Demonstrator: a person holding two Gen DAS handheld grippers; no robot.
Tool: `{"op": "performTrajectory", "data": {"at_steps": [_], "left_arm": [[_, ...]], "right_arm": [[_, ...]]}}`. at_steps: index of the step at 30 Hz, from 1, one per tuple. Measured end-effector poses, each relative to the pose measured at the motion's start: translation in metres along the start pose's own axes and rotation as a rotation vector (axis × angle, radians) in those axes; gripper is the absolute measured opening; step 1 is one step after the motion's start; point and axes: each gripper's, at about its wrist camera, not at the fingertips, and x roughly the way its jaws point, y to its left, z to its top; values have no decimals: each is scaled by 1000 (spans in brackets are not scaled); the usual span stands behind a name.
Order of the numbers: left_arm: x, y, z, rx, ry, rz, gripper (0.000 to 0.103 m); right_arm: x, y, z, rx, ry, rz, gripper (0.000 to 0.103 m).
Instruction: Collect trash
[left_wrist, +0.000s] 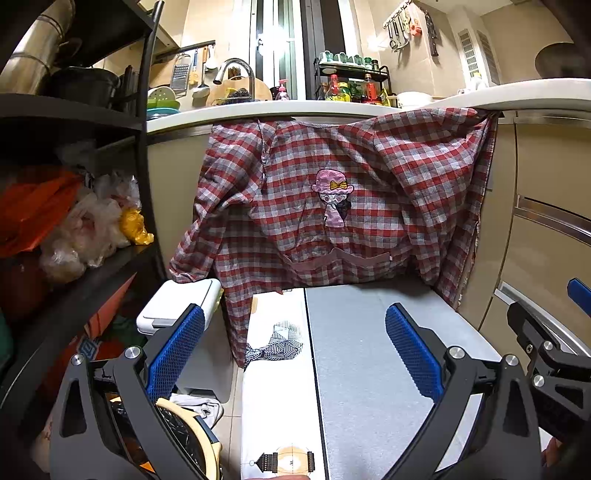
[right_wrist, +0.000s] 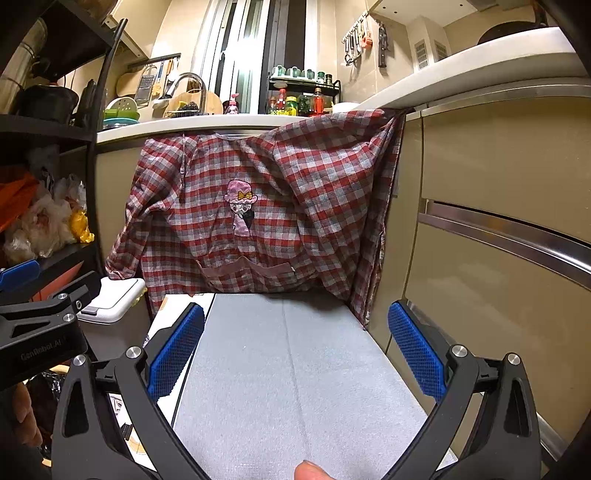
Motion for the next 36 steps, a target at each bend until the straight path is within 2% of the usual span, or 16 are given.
{"op": "performTrajectory", "data": {"at_steps": [27,32,36], "left_arm": [[2,2,-1,3,5,4,95],[2,7,-5,10,2,35,95],[1,9,-7,10,6,17,95]], "right_arm": [[2,3,-3,6,18,2,98],[2,4,-4,6,23,2,98],[2,4,-4,7,24,2,98]]}}
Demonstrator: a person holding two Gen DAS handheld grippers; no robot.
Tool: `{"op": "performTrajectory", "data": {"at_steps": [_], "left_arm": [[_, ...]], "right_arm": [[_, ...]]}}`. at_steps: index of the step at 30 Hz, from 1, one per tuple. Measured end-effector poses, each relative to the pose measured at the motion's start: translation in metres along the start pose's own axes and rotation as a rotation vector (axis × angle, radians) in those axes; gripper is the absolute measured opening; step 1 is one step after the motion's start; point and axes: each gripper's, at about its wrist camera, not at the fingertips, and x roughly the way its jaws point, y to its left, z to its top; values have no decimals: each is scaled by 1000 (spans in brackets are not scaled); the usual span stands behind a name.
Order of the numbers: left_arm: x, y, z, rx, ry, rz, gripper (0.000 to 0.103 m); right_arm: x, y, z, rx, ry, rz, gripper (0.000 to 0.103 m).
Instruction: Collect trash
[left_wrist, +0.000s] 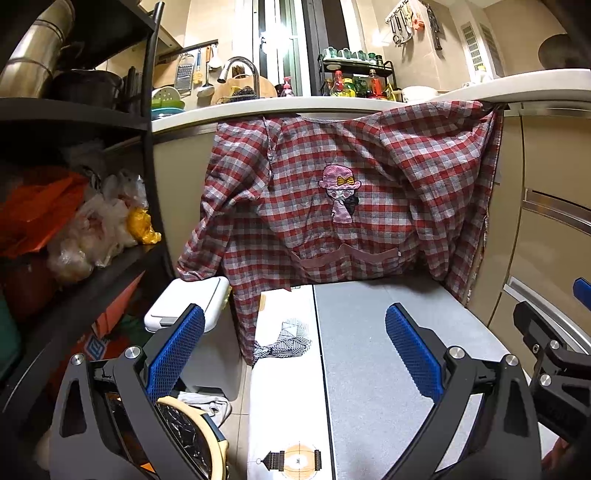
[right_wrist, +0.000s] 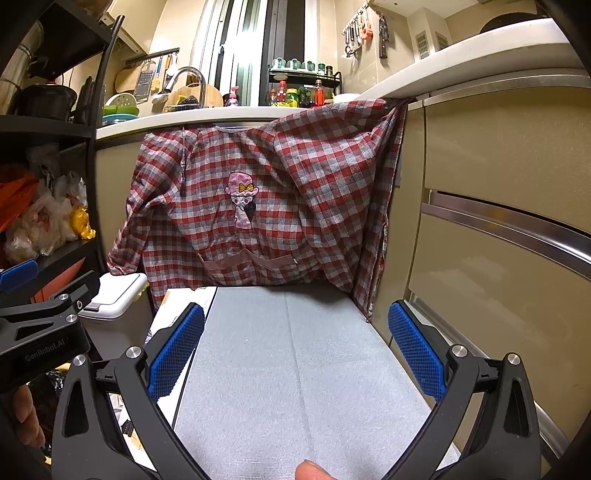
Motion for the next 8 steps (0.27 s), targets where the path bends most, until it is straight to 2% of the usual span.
{"op": "performTrajectory", "data": {"at_steps": [8], "left_arm": [[0,3,2,-5,17,-17,95]], "right_arm": [[-5,3,-2,4,-1,-3,98]]}}
